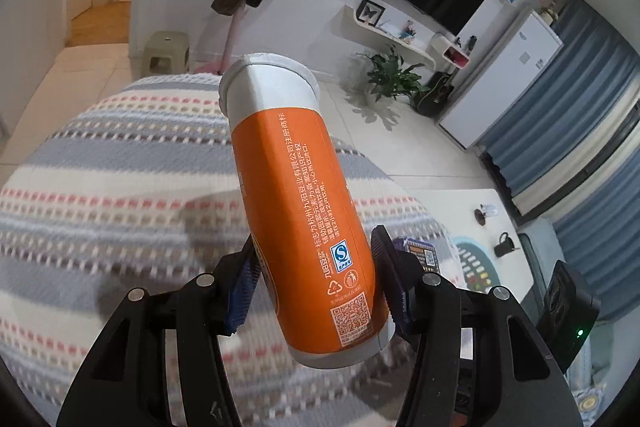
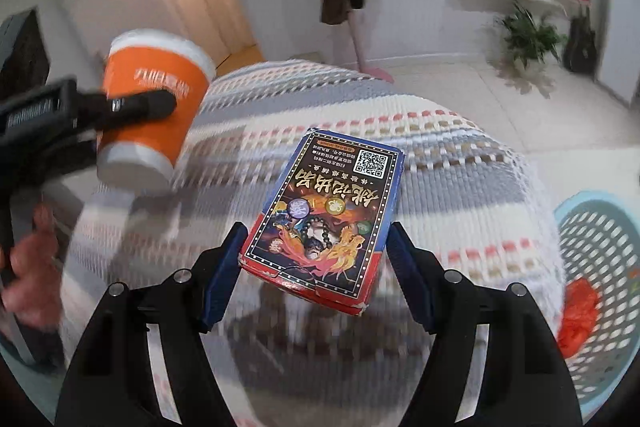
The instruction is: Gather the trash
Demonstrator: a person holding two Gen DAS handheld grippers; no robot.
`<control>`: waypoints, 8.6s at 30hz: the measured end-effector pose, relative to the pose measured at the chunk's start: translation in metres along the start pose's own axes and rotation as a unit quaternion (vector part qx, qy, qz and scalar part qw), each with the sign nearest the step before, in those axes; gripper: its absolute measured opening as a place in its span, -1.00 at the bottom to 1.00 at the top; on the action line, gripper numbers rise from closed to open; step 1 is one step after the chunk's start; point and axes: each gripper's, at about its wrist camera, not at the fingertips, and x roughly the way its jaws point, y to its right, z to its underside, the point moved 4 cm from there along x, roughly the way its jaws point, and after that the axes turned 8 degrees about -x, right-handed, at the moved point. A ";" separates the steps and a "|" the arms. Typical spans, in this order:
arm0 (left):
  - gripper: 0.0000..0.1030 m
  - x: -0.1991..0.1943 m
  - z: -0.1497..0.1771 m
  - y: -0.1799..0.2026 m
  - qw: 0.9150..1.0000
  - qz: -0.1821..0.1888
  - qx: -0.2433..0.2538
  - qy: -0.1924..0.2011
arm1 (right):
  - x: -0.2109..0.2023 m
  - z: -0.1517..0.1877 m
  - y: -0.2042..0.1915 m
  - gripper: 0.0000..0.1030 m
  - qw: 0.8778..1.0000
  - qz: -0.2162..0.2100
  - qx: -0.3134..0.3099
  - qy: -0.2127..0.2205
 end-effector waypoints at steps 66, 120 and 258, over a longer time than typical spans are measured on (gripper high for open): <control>0.05 0.131 0.131 0.246 0.970 0.092 0.186 -0.128 | -0.141 0.104 0.256 0.11 0.947 0.191 0.258 0.013; 0.76 -0.160 0.141 0.071 0.957 -0.102 0.103 0.252 | -0.174 0.079 -0.012 0.54 0.970 0.212 0.057 0.103; 0.77 -0.147 0.200 0.064 0.963 -0.126 0.110 0.213 | -0.189 0.118 -0.030 0.81 0.949 0.266 0.057 0.159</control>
